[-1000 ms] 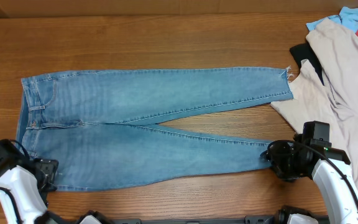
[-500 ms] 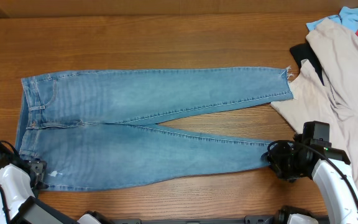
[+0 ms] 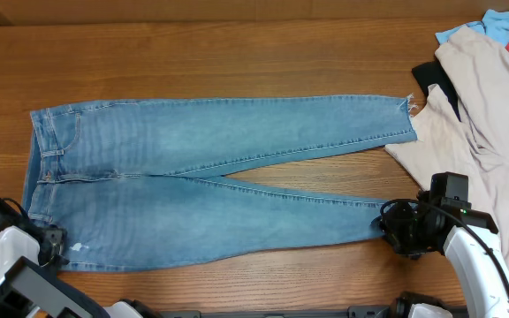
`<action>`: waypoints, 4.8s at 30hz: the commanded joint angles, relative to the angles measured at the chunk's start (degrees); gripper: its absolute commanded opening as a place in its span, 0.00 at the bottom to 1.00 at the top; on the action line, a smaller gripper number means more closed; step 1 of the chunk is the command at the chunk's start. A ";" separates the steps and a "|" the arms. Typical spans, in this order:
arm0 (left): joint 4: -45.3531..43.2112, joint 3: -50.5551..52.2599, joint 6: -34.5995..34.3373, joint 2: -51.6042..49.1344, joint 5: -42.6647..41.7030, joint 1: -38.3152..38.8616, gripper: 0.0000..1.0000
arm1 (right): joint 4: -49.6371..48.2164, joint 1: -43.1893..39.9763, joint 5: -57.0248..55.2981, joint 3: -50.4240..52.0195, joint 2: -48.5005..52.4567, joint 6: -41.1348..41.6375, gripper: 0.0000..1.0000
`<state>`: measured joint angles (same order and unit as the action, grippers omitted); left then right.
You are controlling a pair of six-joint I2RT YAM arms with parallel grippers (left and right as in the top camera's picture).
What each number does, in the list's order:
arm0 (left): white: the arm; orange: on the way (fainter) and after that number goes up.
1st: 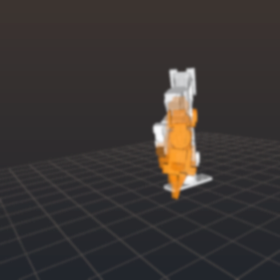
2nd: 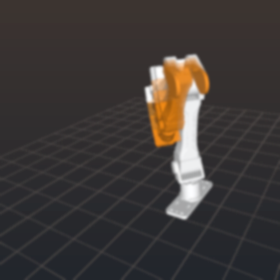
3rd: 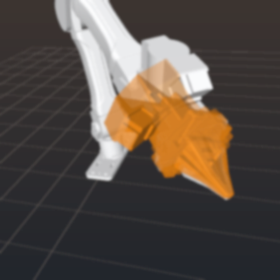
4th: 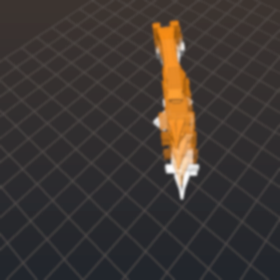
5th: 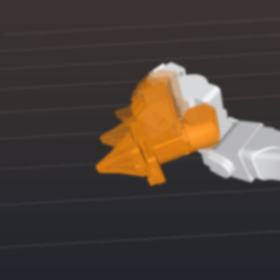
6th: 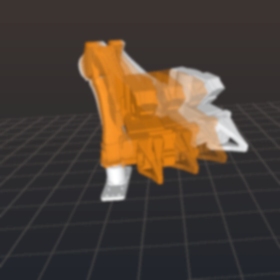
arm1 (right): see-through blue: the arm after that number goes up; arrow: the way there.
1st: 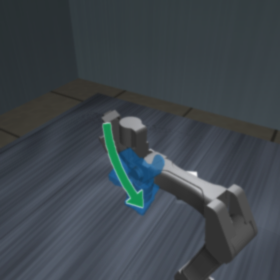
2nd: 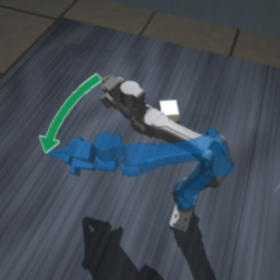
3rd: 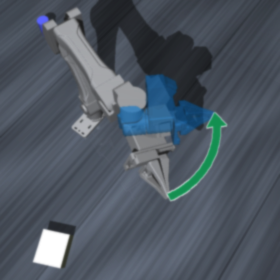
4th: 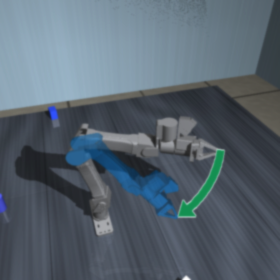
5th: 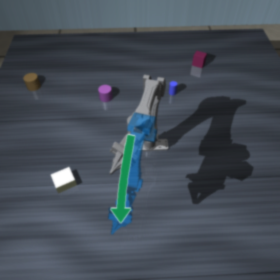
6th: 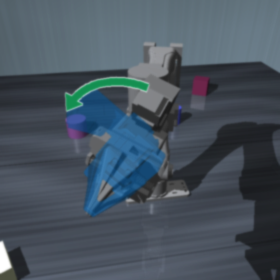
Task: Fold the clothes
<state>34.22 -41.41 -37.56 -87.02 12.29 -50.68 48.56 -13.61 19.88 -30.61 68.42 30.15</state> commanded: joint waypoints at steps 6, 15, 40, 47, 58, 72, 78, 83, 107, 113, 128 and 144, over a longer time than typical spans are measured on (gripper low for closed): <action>-2.12 -0.96 0.35 -2.64 1.27 -0.42 0.45 | 0.02 0.15 -0.48 0.28 -0.02 -0.11 0.43; -1.73 -1.42 2.51 -3.39 -4.98 -0.42 0.04 | 0.22 0.15 -0.81 0.22 -0.04 -0.37 0.41; 21.42 -22.49 5.44 15.58 -9.40 -0.37 0.04 | 26.71 0.48 -10.32 -28.04 0.28 -2.08 0.41; 21.22 -22.49 5.44 12.74 -9.62 -0.31 0.04 | 20.50 0.48 -1.36 -13.77 0.28 1.73 0.41; 20.28 -22.49 5.42 12.22 -9.60 -0.31 0.04 | 7.82 0.48 -0.85 1.57 0.28 9.60 0.37; 20.20 -22.49 5.51 12.22 -10.40 -0.31 0.04 | 2.16 0.33 -1.84 0.42 0.11 5.97 0.04; 20.15 -22.49 5.88 12.24 -10.43 -0.31 0.04 | 15.80 -0.79 -8.44 -24.90 0.39 1.38 0.04; 19.67 -22.49 5.86 12.24 -10.47 -0.31 0.04 | 27.54 -0.79 -14.53 -44.17 5.05 -3.04 0.04; -1.84 -22.49 5.16 6.80 -17.73 8.68 0.04 | 30.84 -0.48 -17.27 -59.93 32.85 -13.88 0.05; -6.84 -22.49 4.17 3.80 -17.73 10.12 0.04 | 23.85 1.68 -15.54 -59.93 34.16 -13.92 0.04; -17.03 -22.49 3.93 -2.86 -17.70 12.41 0.06 | 15.39 6.84 -16.00 -59.84 38.34 -11.91 0.04; -32.46 -22.49 4.33 -13.92 -17.68 16.55 0.06 | 12.31 6.93 -15.93 -59.71 38.40 -10.60 0.04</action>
<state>3.79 -63.11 -33.08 -99.42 -8.71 -34.09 61.91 -5.91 8.40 -88.62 107.00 18.41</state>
